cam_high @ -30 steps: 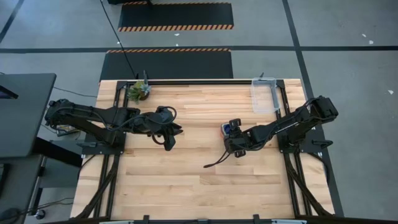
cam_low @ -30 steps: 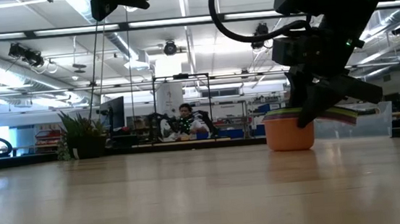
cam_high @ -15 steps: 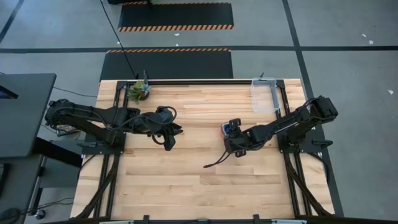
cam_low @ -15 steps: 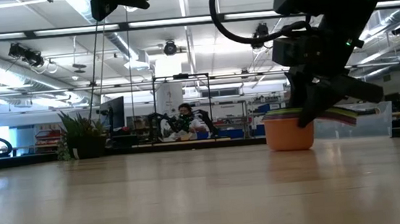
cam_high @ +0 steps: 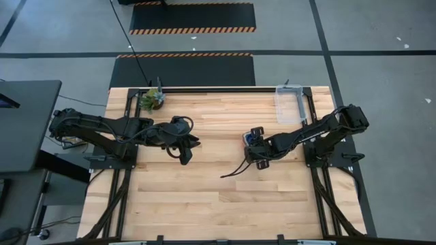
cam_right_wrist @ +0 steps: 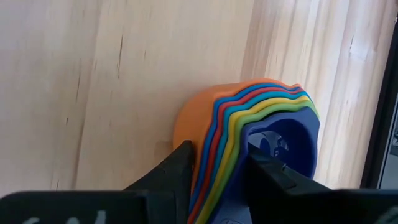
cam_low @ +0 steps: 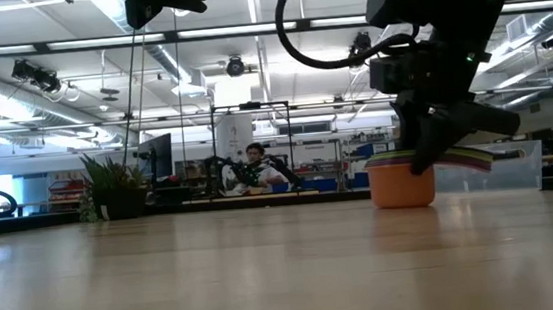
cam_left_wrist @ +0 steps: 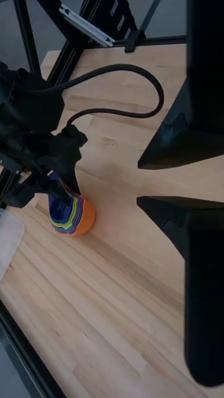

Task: Nest measuring cups in basket
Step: Put the stacked measuring cups into the bin

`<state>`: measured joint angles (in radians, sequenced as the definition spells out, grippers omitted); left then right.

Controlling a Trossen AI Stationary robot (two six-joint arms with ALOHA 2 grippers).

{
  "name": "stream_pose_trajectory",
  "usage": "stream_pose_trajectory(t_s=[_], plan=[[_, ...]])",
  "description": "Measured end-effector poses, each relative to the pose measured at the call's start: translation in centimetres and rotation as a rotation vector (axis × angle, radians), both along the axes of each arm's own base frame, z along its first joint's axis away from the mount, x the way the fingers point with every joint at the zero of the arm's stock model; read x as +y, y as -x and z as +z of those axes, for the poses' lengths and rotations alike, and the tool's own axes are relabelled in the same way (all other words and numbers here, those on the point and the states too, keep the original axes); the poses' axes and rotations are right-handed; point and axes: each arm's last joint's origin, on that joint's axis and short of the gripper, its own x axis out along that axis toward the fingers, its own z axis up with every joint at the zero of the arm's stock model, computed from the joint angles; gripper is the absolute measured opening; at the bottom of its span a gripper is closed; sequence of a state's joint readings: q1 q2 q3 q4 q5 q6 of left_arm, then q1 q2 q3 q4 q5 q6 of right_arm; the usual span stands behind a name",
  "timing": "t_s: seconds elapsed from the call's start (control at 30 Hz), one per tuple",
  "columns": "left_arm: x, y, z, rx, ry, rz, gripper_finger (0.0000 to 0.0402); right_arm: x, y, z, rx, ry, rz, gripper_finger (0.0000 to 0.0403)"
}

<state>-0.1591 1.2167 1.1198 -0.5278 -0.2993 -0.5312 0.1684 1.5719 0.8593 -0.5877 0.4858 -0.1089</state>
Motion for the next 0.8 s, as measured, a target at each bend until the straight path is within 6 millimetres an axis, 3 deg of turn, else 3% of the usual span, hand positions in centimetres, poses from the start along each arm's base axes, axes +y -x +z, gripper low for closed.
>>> stream_pose_trajectory(t_s=[0.8], plan=[[0.00, 0.00, 0.00, 0.000, -0.001, 0.000, 0.0087, 0.05, -0.27, 0.15, -0.029, -0.025, -0.006, 0.0123]])
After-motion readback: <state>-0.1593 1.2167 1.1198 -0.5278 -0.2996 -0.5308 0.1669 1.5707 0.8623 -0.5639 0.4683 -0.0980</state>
